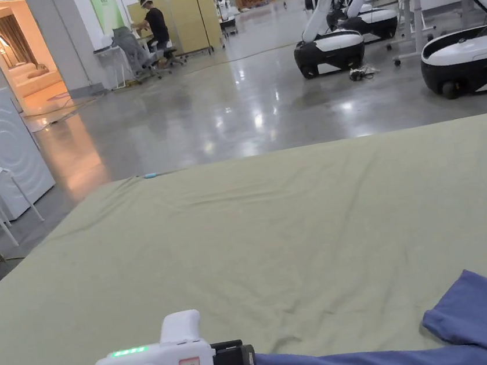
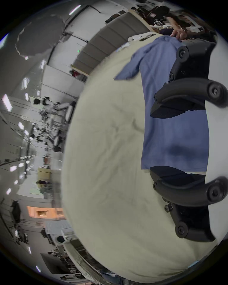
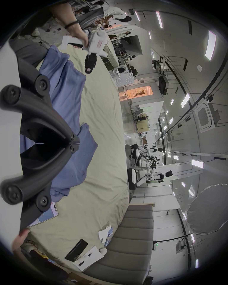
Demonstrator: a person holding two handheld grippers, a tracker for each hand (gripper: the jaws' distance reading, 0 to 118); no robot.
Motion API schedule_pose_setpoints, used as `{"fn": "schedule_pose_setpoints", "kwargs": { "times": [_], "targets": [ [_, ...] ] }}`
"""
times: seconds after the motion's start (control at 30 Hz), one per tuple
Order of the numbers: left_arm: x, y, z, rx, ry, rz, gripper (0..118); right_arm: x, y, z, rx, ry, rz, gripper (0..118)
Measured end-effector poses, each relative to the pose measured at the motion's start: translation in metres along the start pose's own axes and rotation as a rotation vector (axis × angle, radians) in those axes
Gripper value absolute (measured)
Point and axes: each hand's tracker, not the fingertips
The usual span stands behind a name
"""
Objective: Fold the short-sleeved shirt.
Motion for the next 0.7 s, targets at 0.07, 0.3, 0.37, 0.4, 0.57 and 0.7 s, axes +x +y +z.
{"fn": "schedule_pose_setpoints", "kwargs": {
  "times": [0.07, 0.3, 0.37, 0.4, 0.57, 0.7],
  "targets": [
    [-0.007, 0.005, -0.027, -0.057, 0.039, 0.046, 64, 0.006, -0.003, -0.002, -0.016, -0.018, -0.013, 0],
    [0.0, 0.006, -0.051, -0.12, 0.106, -0.052, 49, 0.025, -0.014, -0.011, -0.073, -0.064, -0.038, 0],
    [0.006, 0.008, -0.048, -0.114, 0.122, -0.06, 35, 0.03, -0.014, -0.018, -0.091, -0.059, -0.045, 0],
    [0.01, 0.009, -0.048, -0.113, 0.124, -0.068, 27, 0.031, -0.013, -0.022, -0.099, -0.062, -0.036, 0],
    [0.027, 0.006, -0.053, -0.137, 0.187, -0.164, 15, 0.042, 0.018, -0.063, -0.159, -0.082, 0.044, 6],
    [0.029, 0.007, -0.061, -0.176, 0.201, -0.212, 15, 0.073, 0.045, -0.137, -0.343, -0.007, 0.001, 66]
  ]
}}
